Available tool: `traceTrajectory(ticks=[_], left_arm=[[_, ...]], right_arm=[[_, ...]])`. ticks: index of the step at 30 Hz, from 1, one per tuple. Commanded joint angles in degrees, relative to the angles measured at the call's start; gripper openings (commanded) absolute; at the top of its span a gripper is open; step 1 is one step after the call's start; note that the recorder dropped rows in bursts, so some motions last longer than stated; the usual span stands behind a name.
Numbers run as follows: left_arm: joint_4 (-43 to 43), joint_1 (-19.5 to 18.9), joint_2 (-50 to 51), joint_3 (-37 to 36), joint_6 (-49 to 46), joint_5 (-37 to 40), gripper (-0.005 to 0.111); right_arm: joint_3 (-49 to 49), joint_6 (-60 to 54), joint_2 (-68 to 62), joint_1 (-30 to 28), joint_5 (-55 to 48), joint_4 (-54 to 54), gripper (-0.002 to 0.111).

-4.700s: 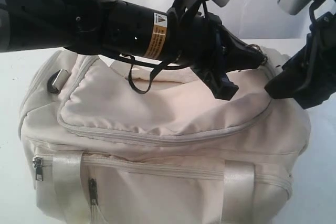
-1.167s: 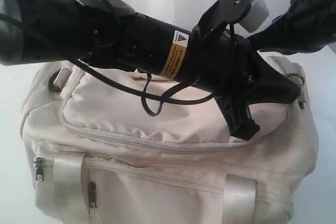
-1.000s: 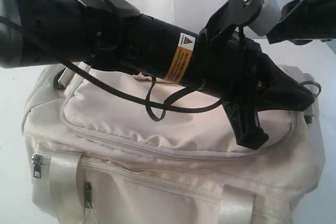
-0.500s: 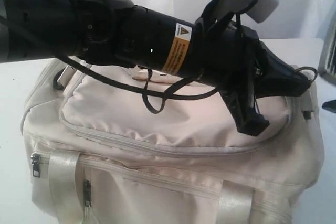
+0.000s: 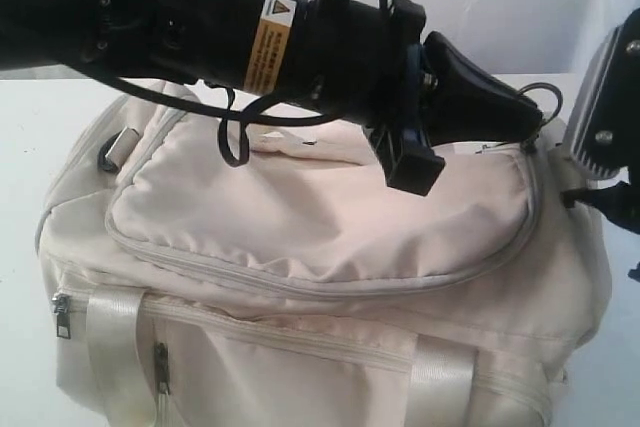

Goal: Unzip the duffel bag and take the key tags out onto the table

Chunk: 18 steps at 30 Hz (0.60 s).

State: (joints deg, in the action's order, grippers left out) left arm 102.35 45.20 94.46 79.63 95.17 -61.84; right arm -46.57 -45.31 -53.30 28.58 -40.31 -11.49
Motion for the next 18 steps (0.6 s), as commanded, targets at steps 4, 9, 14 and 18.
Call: traceTrajectory(ticks=[4, 9, 14, 18], left_arm=[[-2.41, 0.06, -1.83, 0.47, 0.53, 0.06, 0.0], [-2.41, 0.06, -1.83, 0.37, 0.53, -3.44, 0.004], [-2.41, 0.06, -1.83, 0.37, 0.84, -8.12, 0.045], [-2.41, 0.06, -1.83, 0.37, 4.73, -8.12, 0.071]], right_arm=[[0.49, 17.32, 4.11, 0.04, -0.99, -0.16, 0.065], [0.49, 21.79, 4.58, 0.04, -6.27, 2.03, 0.065], [0.49, 21.79, 4.58, 0.04, -6.43, 2.87, 0.065], [0.49, 21.79, 4.58, 0.04, -6.43, 2.7, 0.065]])
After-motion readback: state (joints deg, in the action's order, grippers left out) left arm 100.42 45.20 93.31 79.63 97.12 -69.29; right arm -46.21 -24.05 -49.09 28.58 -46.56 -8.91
